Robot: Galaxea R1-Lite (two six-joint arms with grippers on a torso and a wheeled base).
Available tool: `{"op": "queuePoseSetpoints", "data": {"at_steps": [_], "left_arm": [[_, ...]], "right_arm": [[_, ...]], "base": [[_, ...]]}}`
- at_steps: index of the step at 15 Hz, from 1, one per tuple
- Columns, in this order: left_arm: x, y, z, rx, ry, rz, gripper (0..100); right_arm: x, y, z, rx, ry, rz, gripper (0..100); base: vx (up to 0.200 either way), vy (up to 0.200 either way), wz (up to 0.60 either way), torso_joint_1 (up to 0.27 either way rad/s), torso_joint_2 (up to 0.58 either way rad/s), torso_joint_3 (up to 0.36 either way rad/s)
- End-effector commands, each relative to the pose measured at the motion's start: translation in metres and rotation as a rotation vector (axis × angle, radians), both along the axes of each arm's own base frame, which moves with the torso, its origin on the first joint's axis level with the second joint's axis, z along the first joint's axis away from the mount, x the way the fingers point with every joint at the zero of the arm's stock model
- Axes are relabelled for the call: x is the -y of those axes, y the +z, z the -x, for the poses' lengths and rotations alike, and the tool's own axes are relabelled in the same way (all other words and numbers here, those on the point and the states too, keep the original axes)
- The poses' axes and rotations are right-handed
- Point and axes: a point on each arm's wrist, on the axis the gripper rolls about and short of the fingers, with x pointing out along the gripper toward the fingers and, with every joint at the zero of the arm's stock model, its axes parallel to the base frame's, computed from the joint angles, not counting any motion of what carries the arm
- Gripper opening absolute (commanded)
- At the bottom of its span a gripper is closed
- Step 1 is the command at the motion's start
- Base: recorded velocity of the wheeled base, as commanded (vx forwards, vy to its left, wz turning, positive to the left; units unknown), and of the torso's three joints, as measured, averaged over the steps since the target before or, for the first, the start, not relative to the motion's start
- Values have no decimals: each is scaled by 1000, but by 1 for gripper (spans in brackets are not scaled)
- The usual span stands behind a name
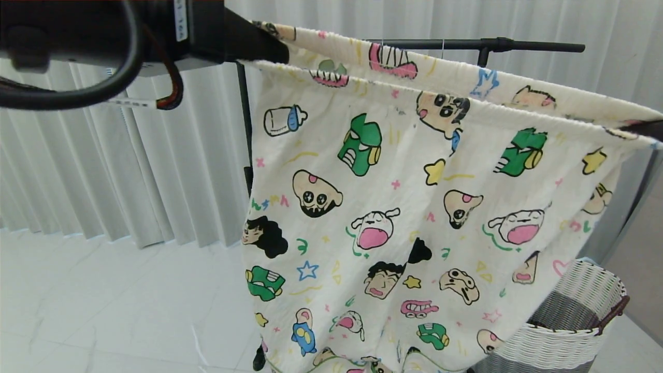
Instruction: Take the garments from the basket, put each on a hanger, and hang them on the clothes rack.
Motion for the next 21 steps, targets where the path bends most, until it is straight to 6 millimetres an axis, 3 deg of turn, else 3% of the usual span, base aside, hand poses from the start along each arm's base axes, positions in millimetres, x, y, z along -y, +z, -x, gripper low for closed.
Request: {"op": "queuePoseSetpoints", "data": {"at_steps": [1,5,9,12,13,14,17,21], "left_arm": [[15,-7,-15,0,-2,1,0],[19,-10,-19,-3,-1,2,0],[15,-11,-14,-19,3,12,0],[-2,-14,8,-119,8,-6,0],[-20,-19,26,-251,46,-21,0],[-29,-19,36,-313,68,6,0],[-44,-13,64,-434,15,145,0],[-49,-21,93,-468,-141,117,0]], "right_arm": [[14,3,35,-8,156,-43,0],[10,3,57,-47,419,-81,0],[7,2,59,-67,441,-85,0],[3,-2,44,-52,241,-19,0],[-6,-6,18,-38,28,52,0],[-12,-4,7,-4,-2,23,0],[-44,-9,-28,161,23,-125,0],[-80,-11,-35,178,156,-193,0]], "base": [[0,0,0,0,0,0],[0,0,0,0,0,0],[0,0,0,0,0,0],[0,0,0,0,0,0],[0,0,0,0,0,0],[0,0,0,0,0,0],[0,0,0,0,0,0],[0,0,0,0,0,0]]}}
